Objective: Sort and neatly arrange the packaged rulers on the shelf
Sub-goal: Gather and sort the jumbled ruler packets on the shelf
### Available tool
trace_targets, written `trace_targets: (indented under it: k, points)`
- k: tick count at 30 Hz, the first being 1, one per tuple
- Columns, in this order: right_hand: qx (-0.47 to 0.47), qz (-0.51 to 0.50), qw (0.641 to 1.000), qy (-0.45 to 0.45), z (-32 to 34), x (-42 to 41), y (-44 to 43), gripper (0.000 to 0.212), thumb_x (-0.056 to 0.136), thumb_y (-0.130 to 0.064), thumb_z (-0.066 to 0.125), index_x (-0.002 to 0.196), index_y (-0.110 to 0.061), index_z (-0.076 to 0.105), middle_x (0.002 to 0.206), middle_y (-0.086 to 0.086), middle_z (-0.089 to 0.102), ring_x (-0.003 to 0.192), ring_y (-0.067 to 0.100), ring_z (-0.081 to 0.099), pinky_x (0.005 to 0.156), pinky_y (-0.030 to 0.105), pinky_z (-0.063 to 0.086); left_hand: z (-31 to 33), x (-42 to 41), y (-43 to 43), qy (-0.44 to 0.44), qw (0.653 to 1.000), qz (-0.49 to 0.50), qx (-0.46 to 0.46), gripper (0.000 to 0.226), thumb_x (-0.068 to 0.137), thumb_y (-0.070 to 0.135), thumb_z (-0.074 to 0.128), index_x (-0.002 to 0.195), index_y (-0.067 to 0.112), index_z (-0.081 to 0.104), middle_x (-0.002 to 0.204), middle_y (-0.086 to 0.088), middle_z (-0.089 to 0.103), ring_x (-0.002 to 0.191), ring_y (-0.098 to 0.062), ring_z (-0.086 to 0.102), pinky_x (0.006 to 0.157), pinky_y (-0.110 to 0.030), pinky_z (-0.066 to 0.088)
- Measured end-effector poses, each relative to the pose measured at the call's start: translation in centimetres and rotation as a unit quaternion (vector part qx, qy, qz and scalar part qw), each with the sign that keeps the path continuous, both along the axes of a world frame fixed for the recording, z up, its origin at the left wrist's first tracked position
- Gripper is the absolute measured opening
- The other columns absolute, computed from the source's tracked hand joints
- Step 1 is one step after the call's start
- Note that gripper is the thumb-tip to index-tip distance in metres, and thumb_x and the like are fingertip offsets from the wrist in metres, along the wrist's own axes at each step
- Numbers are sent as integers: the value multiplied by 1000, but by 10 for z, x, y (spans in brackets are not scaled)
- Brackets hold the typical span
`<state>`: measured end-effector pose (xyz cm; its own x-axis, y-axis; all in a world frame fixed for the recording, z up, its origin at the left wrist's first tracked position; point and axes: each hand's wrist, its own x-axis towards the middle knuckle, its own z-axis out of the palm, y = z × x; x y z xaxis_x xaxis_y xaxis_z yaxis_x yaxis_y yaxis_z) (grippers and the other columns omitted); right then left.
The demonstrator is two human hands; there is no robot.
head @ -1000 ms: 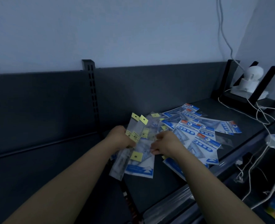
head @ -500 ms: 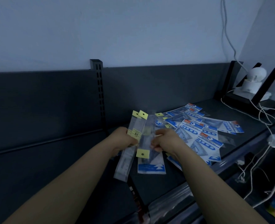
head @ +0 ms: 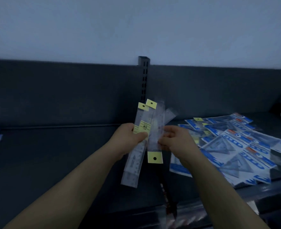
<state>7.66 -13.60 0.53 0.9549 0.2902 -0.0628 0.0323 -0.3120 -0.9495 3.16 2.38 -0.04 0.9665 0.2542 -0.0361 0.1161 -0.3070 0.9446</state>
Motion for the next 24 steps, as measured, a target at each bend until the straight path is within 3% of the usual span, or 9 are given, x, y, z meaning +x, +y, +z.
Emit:
trace_targets:
  k: [7,11,15,19,21,22,24]
  points:
    - [-40,109,992,-54,2,-43,83,32,81,0,66,110,-9,62,87,13,71,83,26,69,81,43,57,1,-77,69,2,994,101,40,11,93,21,60,96,14,68,98,-9,72,90,-26,69,80,-41,56]
    - [-37,177,981,-67,6,-85,142,26,82,0,65,103,-14,64,87,10,70,79,22,67,76,37,56,5,-136,117,-6,985,166,41,6,93,21,60,89,20,64,93,-7,72,78,-18,65,69,-31,53]
    - [-39,241,966,-80,11,-144,207,22,83,0,63,97,-17,64,84,8,69,71,16,64,65,31,54,9,-208,171,16,966,234,107,13,93,30,58,84,20,57,82,-1,63,69,-11,57,57,-26,43]
    - [-55,290,948,-119,10,-214,280,5,79,5,57,84,4,59,79,29,59,61,21,49,56,33,41,14,-288,228,33,951,278,128,15,93,28,58,82,19,57,76,3,61,62,-8,54,51,-23,38]
    - [-63,308,938,-143,8,-248,316,11,78,6,54,70,1,47,65,23,45,58,20,41,54,31,33,17,-326,256,27,947,299,112,14,92,23,59,79,18,60,71,3,61,54,-5,52,46,-19,39]
    - [-61,315,935,-152,8,-264,333,15,78,5,53,68,-2,45,63,19,43,56,23,41,53,31,32,18,-345,270,27,944,311,108,17,92,21,59,75,19,59,67,4,59,49,-4,50,42,-16,38]
    - [-53,328,931,-151,7,-293,367,3,81,3,54,82,5,55,74,25,57,67,36,57,56,34,43,20,-381,296,35,934,335,114,24,91,21,60,68,17,56,61,4,54,44,-6,45,37,-14,33]
